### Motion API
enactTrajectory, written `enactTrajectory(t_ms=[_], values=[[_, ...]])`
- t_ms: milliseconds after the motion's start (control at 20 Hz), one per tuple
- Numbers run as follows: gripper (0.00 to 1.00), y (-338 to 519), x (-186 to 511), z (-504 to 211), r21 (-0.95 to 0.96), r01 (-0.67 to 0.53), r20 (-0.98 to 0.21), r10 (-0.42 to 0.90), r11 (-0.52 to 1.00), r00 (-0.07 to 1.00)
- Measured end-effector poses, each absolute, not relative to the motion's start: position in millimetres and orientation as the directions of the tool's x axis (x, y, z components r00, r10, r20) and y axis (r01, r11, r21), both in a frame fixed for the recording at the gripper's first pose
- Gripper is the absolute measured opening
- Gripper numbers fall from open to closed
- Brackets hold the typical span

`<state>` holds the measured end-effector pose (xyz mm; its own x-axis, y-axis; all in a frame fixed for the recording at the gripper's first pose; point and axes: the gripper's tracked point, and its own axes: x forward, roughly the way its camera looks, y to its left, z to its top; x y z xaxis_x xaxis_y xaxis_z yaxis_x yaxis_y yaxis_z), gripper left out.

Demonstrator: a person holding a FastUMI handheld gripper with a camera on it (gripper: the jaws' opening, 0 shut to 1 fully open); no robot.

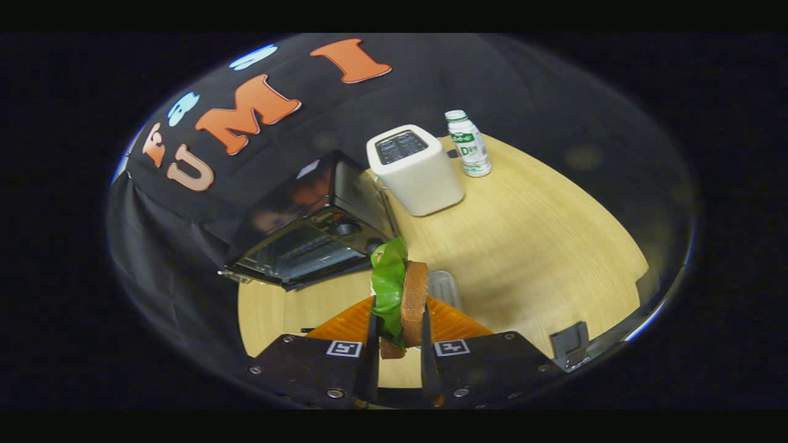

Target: Open the toaster oven, put the food inside, and close the toaster oven door.

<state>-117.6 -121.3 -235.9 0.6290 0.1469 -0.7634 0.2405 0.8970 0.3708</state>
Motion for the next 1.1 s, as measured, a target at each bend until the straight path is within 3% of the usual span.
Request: enactTrajectory(t_ms=[550, 1100], values=[[0.28, 1, -57, -251, 0.641, 0.189, -0.641, 0.382, 0.744, 0.665], [0.28, 47, 14, -295, 0.785, 0.285, -0.525, 0.348, 0.549, 0.777]])
